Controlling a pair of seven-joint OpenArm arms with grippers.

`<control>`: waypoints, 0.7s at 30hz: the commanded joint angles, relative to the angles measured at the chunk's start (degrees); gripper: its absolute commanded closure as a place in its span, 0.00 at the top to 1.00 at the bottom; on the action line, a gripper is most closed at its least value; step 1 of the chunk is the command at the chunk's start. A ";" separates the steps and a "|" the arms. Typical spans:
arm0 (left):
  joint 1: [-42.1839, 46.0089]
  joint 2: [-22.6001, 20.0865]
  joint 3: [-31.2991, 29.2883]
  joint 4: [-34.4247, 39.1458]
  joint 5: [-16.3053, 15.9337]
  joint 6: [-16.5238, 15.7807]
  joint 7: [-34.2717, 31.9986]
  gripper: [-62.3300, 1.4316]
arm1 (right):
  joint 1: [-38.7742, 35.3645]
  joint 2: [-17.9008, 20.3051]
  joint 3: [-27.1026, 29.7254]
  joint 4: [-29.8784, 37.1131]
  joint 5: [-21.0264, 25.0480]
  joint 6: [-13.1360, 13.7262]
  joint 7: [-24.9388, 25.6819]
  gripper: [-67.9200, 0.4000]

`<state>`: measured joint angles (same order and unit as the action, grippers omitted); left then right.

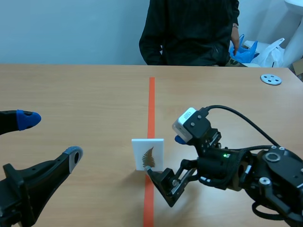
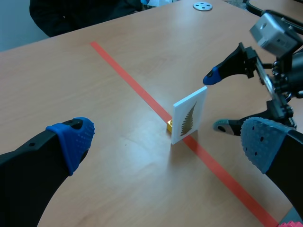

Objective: Sort the leaf by its shape. The table is split by an orange tape line. A compound leaf with several leaflets goes to the left side, a simple leaf with one blade goes to the right side. Return to the home posture when a red brick is placed on the table.

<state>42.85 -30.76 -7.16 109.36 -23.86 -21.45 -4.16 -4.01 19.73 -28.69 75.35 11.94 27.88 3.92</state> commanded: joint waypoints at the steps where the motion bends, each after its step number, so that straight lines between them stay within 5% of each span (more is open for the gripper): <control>1: -0.17 0.42 0.15 0.85 -0.35 -0.11 -0.79 1.00 | 1.70 -0.68 -0.20 -0.02 -0.44 -0.17 1.92 1.00; 16: -0.17 0.42 0.15 0.85 -0.35 -0.11 -0.79 1.00 | 7.04 -5.95 -6.10 -11.30 -7.04 -3.02 10.21 0.99; 21: -0.17 0.42 0.15 0.85 -0.35 -0.11 -0.79 1.00 | 7.02 -5.95 -6.16 -11.93 -7.72 -3.02 11.02 0.70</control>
<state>42.87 -30.76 -7.16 109.36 -23.83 -21.43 -4.16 2.04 13.69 -35.00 62.61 3.84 24.82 13.91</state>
